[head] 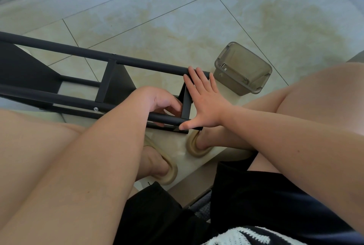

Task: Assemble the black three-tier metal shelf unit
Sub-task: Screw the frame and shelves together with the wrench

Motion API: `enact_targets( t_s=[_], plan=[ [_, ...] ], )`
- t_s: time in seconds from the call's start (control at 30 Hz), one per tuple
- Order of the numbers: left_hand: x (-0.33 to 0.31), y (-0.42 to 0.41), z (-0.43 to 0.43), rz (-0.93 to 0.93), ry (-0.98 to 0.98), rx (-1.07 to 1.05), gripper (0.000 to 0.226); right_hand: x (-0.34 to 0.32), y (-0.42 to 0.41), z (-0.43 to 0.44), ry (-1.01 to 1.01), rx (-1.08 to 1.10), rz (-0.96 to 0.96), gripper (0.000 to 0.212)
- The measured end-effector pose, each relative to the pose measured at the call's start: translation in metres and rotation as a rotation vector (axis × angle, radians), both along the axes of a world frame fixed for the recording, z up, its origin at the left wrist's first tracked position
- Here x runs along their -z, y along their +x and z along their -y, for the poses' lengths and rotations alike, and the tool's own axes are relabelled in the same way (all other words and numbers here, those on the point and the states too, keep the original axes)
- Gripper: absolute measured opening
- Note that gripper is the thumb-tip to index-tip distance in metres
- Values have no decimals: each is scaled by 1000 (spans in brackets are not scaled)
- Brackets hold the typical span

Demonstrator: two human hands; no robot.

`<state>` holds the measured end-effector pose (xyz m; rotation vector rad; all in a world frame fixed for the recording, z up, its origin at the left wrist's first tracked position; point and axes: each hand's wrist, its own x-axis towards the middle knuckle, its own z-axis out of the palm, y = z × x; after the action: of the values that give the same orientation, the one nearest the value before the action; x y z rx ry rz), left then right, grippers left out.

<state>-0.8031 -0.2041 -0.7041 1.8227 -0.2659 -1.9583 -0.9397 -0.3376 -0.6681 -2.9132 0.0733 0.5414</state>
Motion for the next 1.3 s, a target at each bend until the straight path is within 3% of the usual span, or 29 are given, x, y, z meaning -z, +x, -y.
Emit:
enact_targets(
  t_s=[0.37,0.83,1.1,1.3],
  plan=[
    [2,-3,2,65,-32,90,36,0,0,0,1,2,-7,148],
    [2,-4,3,165,-23,103,23,-1,0,0,2,0,-6,149],
    [-3,-3,1,54,-37,52,22,-1,0,0,3,1,-7,148],
    [-5,-3,3,96,47,65,28,0,0,0,11,1,-3,148]
  ],
)
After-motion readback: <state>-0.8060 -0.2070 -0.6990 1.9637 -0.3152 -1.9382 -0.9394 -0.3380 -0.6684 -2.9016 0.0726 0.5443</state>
